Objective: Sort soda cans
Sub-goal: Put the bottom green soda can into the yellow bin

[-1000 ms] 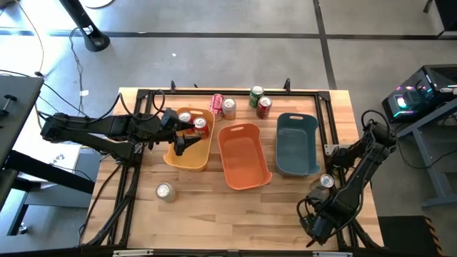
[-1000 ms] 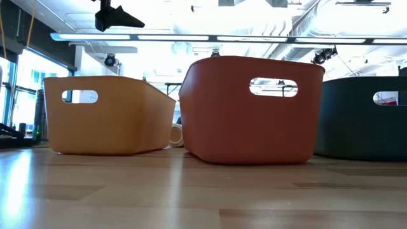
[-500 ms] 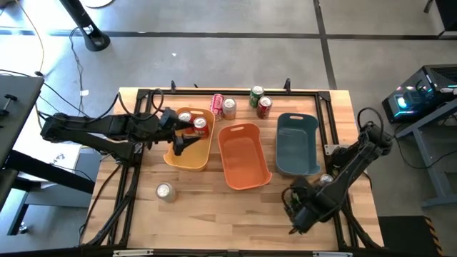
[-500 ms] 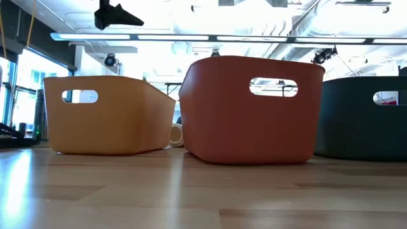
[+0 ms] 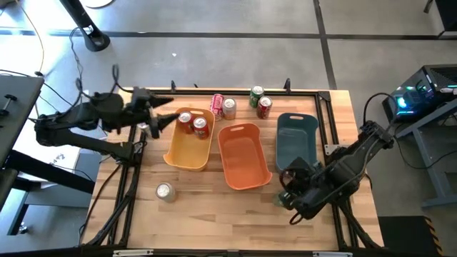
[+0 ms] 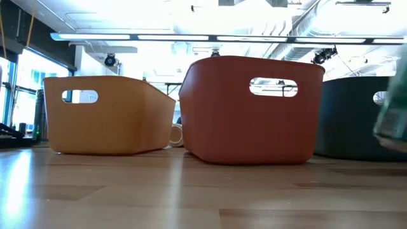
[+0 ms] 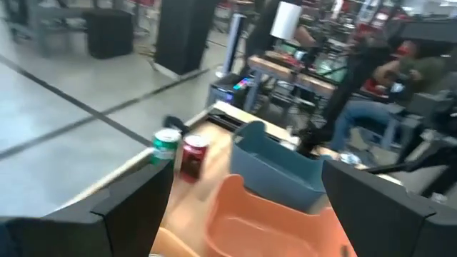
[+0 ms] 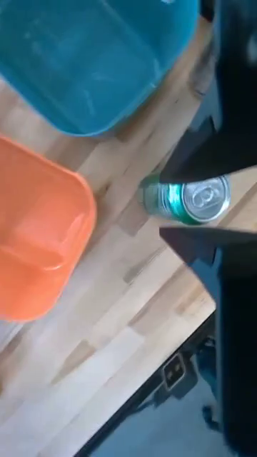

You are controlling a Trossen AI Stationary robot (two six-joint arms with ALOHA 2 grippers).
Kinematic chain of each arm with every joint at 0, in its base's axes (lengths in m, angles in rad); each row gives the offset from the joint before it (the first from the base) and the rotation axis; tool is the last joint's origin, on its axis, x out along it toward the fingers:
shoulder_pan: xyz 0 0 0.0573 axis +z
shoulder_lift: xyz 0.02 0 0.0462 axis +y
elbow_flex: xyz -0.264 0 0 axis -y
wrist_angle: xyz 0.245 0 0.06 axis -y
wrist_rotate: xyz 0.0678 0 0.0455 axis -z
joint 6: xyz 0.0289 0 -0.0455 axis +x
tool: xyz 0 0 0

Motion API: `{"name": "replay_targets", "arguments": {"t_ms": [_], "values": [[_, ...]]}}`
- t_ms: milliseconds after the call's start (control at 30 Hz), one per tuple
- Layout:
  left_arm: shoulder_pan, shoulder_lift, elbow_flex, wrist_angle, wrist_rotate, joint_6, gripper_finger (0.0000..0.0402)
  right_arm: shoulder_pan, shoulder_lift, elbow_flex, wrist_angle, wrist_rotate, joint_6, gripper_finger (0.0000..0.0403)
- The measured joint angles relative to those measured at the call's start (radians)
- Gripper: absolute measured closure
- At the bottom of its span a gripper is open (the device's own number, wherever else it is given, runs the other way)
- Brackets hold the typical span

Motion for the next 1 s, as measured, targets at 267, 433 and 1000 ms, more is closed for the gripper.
{"name": "replay_targets", "arguments": {"t_ms": [267,433,1000], "values": [[0.027,-0.028,0.004,-0.222,-0.037,-0.046,0.0051,-0.085,0.001,-0.148,0.076,-0.135,-0.058,0.0391],[0.027,-0.023,0.003,-0.299,0.000,-0.077,0.0051,-0.046,0.001,-0.253,0.260,-0.293,-0.047,0.0329],[0.025,-0.021,0.003,-0.291,0.077,-0.100,0.0051,-0.149,0.073,-0.263,0.245,-0.279,-0.094,0.0103]]}}
